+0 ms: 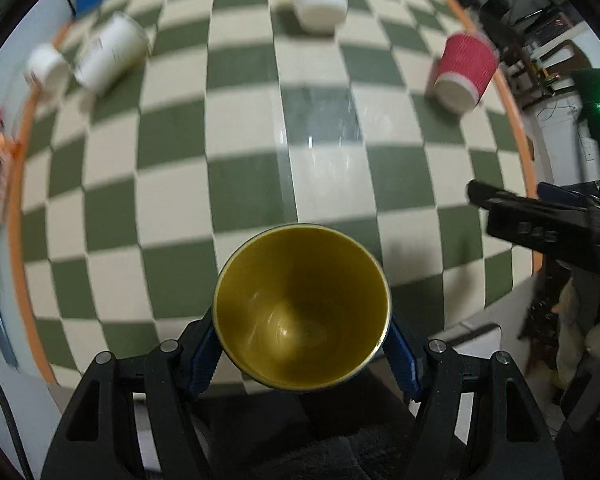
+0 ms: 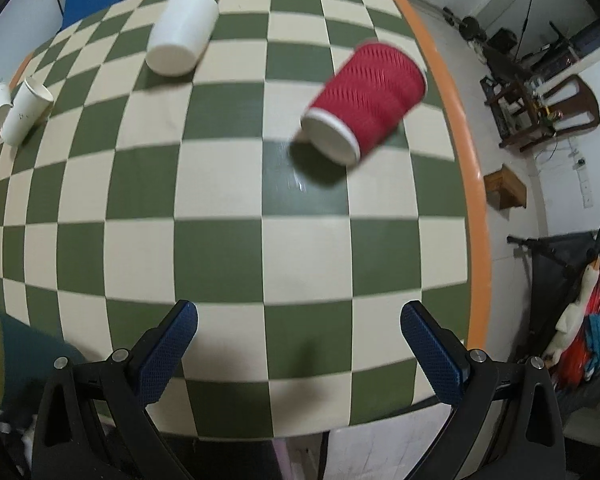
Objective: Flip cup upside down
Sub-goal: 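Lift the teal cup off the table with the left gripper, then turn the teal cup rim-down, set it on the table, open left gripper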
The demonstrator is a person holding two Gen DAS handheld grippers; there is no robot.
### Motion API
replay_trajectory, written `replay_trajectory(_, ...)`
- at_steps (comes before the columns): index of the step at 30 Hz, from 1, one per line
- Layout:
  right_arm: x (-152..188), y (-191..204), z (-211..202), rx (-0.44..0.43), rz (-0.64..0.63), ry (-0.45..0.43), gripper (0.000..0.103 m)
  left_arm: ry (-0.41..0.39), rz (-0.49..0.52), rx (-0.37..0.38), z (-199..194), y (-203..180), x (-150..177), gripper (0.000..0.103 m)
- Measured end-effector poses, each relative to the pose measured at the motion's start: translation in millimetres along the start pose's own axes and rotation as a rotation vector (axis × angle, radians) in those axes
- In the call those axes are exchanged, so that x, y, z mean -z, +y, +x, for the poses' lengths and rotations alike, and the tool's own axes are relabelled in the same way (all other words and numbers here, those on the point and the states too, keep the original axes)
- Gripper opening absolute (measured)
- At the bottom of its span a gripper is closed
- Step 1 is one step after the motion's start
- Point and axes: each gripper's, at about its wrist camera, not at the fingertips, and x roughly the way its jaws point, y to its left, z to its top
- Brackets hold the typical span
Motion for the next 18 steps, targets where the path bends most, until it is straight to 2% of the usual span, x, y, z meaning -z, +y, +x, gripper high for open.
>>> replay_trajectory(5, 1.4, -6.7, 9.9, 0.005, 0.015, 0.029, 0.103, 0.091, -0.011, 0.004, 28.5, -2.2, -17.7, 0.069)
replay_trajectory(11, -11.4, -10.6, 17.2, 0.026, 0.024, 0.046, 0.103, 0.087, 0.01, -0.024, 40.9, -11.0, -58.9, 0.068)
replay_trajectory(18, -25.9, -15.6, 22.1, 0.043, 0.052, 0.061, 0.103, 0.075, -0.013, -0.051, 55.0, -16.1, -82.9, 0.068)
